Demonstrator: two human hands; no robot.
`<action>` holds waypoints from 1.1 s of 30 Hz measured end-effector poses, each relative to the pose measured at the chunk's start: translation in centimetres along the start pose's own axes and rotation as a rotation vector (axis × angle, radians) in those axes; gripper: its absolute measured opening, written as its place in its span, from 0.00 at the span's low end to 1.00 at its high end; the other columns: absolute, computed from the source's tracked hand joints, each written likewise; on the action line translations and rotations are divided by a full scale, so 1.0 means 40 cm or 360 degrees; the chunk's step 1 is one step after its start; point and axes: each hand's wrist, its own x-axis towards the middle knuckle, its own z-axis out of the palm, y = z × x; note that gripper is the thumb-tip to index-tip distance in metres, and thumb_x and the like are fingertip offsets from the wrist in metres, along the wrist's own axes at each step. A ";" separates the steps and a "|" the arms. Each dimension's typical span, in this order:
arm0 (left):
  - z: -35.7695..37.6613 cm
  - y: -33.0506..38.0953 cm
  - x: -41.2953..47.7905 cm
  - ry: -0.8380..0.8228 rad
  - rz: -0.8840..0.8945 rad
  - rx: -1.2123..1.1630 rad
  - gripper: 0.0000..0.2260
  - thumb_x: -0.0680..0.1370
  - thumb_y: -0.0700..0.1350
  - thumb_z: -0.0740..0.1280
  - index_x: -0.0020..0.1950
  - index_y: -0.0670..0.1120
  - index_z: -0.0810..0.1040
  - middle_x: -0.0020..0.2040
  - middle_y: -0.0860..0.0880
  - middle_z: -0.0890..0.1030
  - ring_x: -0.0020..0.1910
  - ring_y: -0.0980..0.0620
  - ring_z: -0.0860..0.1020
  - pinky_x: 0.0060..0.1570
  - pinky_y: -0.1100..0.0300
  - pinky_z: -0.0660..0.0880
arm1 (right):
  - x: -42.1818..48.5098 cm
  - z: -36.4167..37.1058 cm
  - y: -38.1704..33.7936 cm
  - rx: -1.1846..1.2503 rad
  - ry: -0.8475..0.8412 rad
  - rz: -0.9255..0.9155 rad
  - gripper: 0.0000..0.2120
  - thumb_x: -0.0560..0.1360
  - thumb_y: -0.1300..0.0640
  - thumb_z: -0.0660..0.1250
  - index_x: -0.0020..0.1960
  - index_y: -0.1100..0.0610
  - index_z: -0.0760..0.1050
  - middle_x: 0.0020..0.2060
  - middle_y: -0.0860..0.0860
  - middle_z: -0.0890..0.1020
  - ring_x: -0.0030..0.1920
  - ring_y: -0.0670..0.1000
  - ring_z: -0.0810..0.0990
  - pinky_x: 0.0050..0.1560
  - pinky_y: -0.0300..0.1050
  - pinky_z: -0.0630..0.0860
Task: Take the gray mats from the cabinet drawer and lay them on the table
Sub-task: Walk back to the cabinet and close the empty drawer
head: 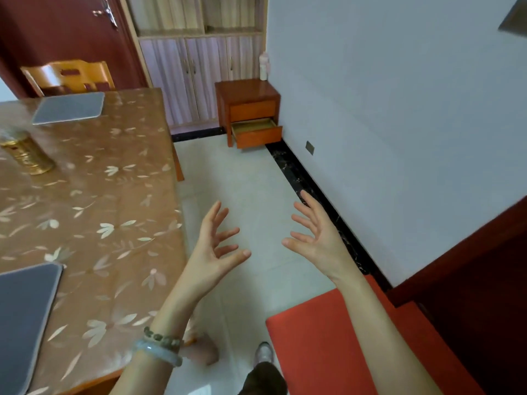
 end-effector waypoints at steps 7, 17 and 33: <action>0.040 0.014 0.302 0.0051 0.0017 0.0033 0.44 0.63 0.54 0.75 0.73 0.63 0.54 0.72 0.61 0.62 0.62 0.58 0.75 0.57 0.56 0.76 | 0.303 -0.120 -0.016 0.0000 -0.0038 -0.0026 0.40 0.69 0.67 0.73 0.69 0.38 0.58 0.68 0.46 0.69 0.66 0.42 0.71 0.62 0.43 0.74; 0.129 -0.023 0.649 0.0097 -0.0030 0.0099 0.42 0.67 0.51 0.76 0.74 0.63 0.54 0.73 0.58 0.63 0.62 0.57 0.76 0.58 0.53 0.77 | 0.638 -0.283 0.016 0.0035 -0.0093 -0.0002 0.40 0.69 0.68 0.72 0.69 0.39 0.58 0.67 0.45 0.69 0.66 0.43 0.71 0.61 0.42 0.74; 0.426 -0.100 1.346 0.0298 -0.0136 0.0219 0.43 0.71 0.47 0.74 0.77 0.59 0.50 0.74 0.58 0.61 0.63 0.59 0.74 0.56 0.61 0.76 | 1.335 -0.714 0.098 -0.0001 -0.0324 0.0029 0.44 0.69 0.68 0.72 0.70 0.36 0.54 0.70 0.47 0.66 0.67 0.47 0.70 0.62 0.44 0.73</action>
